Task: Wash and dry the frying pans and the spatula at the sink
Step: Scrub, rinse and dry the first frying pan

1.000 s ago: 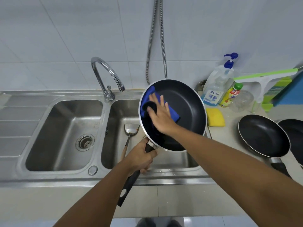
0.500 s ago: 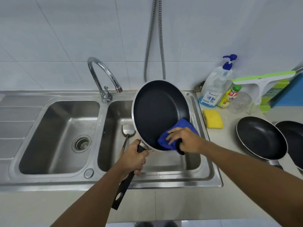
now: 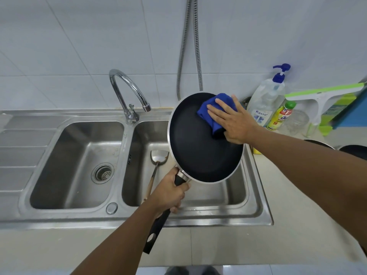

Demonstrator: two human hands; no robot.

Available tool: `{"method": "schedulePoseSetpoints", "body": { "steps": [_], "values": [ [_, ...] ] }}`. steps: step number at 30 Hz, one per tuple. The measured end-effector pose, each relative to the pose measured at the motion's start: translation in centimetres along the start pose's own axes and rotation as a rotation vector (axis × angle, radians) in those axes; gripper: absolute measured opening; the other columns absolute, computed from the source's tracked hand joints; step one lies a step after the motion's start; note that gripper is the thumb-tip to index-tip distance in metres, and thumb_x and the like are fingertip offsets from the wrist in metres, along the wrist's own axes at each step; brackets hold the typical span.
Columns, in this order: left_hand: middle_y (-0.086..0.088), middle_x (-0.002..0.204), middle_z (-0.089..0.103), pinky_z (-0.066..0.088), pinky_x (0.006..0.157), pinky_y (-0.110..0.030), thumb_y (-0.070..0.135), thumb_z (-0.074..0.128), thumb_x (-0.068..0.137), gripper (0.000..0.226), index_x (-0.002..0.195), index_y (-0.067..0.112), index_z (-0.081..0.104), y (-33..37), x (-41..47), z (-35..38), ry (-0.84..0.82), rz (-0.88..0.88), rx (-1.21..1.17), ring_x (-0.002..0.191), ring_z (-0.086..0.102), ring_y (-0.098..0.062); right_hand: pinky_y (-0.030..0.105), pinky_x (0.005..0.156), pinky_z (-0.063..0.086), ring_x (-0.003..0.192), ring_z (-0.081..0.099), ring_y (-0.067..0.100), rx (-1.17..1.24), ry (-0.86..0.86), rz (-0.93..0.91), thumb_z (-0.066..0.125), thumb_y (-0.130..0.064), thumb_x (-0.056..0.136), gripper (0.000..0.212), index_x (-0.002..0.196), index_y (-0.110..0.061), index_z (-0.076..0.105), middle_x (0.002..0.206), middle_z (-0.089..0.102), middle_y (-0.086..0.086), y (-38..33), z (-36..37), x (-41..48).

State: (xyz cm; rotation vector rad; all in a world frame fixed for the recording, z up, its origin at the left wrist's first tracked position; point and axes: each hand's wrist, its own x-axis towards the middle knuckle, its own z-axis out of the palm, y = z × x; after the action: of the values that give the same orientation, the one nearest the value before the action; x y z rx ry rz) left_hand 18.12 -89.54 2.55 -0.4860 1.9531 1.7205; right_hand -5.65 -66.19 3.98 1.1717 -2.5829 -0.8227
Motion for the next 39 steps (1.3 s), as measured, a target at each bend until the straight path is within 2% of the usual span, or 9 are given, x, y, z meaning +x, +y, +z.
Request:
{"method": "schedulePoseSetpoints", "body": {
  "steps": [4,7,12,16,22,27,34,36,39],
  "values": [
    [0.000,0.060,0.043,0.034,0.041,-0.026,0.017,0.059,0.103,0.032,0.130,0.030,0.048,0.1,-0.5,0.2,0.032,0.018,-0.124,0.045,0.037,-0.009,0.067,0.119,0.004,0.153,0.017,0.040,0.158,0.053,0.028,0.058,-0.052,0.082,0.078,0.147,-0.011,0.052,0.158,0.043,0.011,-2.5,1.9,-3.0],
    [0.000,0.058,0.037,0.028,0.041,-0.023,0.017,0.058,0.104,0.022,0.122,0.022,0.048,0.6,0.1,0.6,0.075,-0.003,-0.199,0.045,0.030,-0.011,0.053,0.119,0.015,0.141,0.046,0.033,0.599,0.083,0.109,0.052,-0.054,0.083,0.066,0.128,-0.009,0.069,0.136,0.064,0.011,-8.1,2.8,-5.7],
    [0.002,0.054,0.039,0.027,0.038,-0.022,0.015,0.057,0.102,0.020,0.118,0.016,0.044,1.0,1.0,0.3,0.082,-0.002,-0.118,0.040,0.031,-0.010,0.024,0.083,0.052,0.088,0.066,0.005,1.473,0.107,0.331,0.063,-0.036,0.096,0.028,0.109,-0.014,0.073,0.097,0.069,-0.006,-15.4,-2.9,-6.3],
    [0.004,0.052,0.048,0.031,0.039,-0.024,0.007,0.049,0.101,0.022,0.118,0.022,0.046,1.7,1.5,-0.4,0.110,0.023,-0.042,0.040,0.039,-0.011,0.011,0.094,0.045,0.106,0.065,-0.001,1.771,0.143,0.391,0.062,-0.017,0.100,0.031,0.130,-0.024,0.065,0.113,0.071,-0.013,-16.9,-6.4,-4.9],
    [0.002,0.055,0.038,0.024,0.042,-0.023,0.006,0.051,0.101,0.015,0.105,0.016,0.040,2.2,1.5,-1.6,0.082,-0.024,-0.106,0.043,0.028,-0.011,0.033,0.120,0.033,0.139,0.049,0.016,1.384,-0.008,0.191,0.053,0.012,0.079,0.066,0.138,-0.017,0.060,0.144,0.059,0.001,-13.3,-1.0,-6.1],
    [-0.002,0.061,0.037,0.026,0.041,-0.024,0.009,0.051,0.101,0.016,0.112,0.018,0.044,2.0,0.5,-1.4,-0.008,-0.049,-0.059,0.045,0.030,-0.012,0.041,0.116,0.036,0.137,0.050,0.031,1.092,-0.132,0.411,0.054,0.012,0.081,0.057,0.129,-0.017,0.064,0.142,0.058,0.011,-6.5,1.1,-4.8],
    [-0.002,0.062,0.037,0.025,0.041,-0.023,0.009,0.050,0.100,0.026,0.124,0.018,0.044,2.4,0.9,0.9,-0.028,-0.020,-0.060,0.044,0.031,-0.013,0.035,0.094,0.043,0.118,0.059,0.036,1.536,0.359,1.257,0.052,-0.019,0.099,0.029,0.124,-0.010,0.061,0.123,0.066,0.017,-3.6,-7.3,3.6],
    [-0.003,0.064,0.037,0.025,0.041,-0.023,0.009,0.051,0.100,0.020,0.117,0.013,0.043,2.8,1.2,1.5,-0.013,-0.018,-0.049,0.043,0.032,-0.013,0.034,0.102,0.043,0.121,0.059,0.031,1.737,0.364,1.235,0.058,-0.033,0.096,0.039,0.132,-0.018,0.058,0.125,0.066,0.010,-4.8,-9.9,5.1],
    [-0.004,0.065,0.039,0.026,0.040,-0.022,0.010,0.053,0.098,0.016,0.112,0.014,0.045,3.3,1.6,1.4,-0.004,-0.016,-0.073,0.043,0.033,-0.012,0.032,0.120,0.029,0.139,0.047,0.016,1.964,0.211,0.812,0.065,-0.053,0.089,0.065,0.148,-0.030,0.050,0.149,0.053,-0.005,-8.6,-11.1,4.5]
  ]
}}
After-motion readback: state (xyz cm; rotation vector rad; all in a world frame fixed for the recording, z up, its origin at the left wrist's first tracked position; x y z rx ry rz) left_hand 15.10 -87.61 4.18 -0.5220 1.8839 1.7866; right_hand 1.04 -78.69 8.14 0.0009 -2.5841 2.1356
